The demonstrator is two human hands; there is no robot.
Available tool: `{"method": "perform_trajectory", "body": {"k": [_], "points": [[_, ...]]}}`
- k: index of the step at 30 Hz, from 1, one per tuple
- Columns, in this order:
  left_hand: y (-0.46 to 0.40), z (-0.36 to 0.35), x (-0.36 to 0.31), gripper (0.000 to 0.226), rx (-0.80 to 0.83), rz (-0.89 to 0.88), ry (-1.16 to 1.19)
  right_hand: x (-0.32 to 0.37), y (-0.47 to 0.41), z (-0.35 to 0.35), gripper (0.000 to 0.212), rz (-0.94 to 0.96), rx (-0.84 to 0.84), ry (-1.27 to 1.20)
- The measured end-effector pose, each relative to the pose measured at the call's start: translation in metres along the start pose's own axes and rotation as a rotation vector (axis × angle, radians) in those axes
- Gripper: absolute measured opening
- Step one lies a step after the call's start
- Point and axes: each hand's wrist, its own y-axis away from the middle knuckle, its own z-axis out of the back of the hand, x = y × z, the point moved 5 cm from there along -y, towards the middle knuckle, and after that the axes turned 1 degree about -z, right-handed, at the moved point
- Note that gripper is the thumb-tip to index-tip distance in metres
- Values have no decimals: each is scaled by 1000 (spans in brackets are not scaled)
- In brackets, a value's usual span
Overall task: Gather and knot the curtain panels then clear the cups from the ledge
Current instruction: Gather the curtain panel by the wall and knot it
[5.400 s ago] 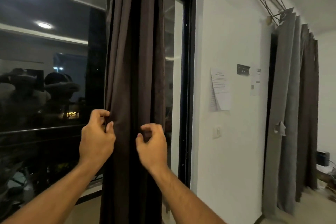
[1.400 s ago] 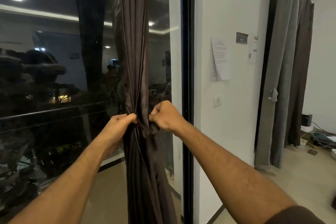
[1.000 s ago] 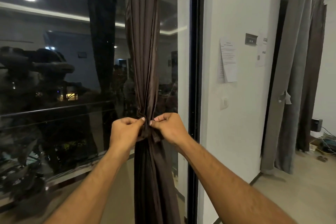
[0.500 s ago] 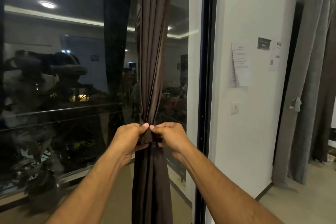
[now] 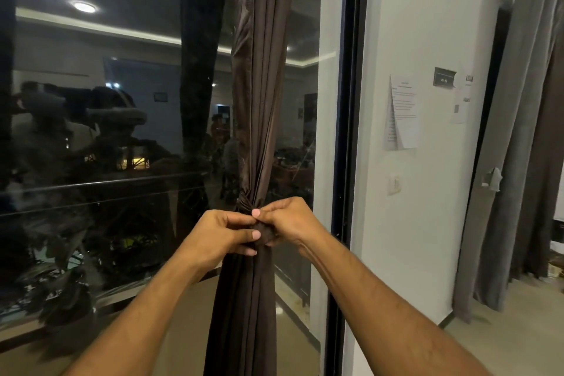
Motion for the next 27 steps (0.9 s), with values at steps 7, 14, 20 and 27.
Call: {"method": "perform_trajectory", "body": {"k": [7,14,20,27], "points": [[-4,17,7,11,-192,45,92,-1,10,3,12,132,-70,67],[-4,4,-9,27,-222,108,-87,-26,18,-26,10,98,14,116],[-3,-1,-17,27,-287,18,-246,-26,13,-25,9,18,-104,-35],[4,8,-19,26,-273,59,-266,-21,10,-23,19,-167,-81,-430]]}}
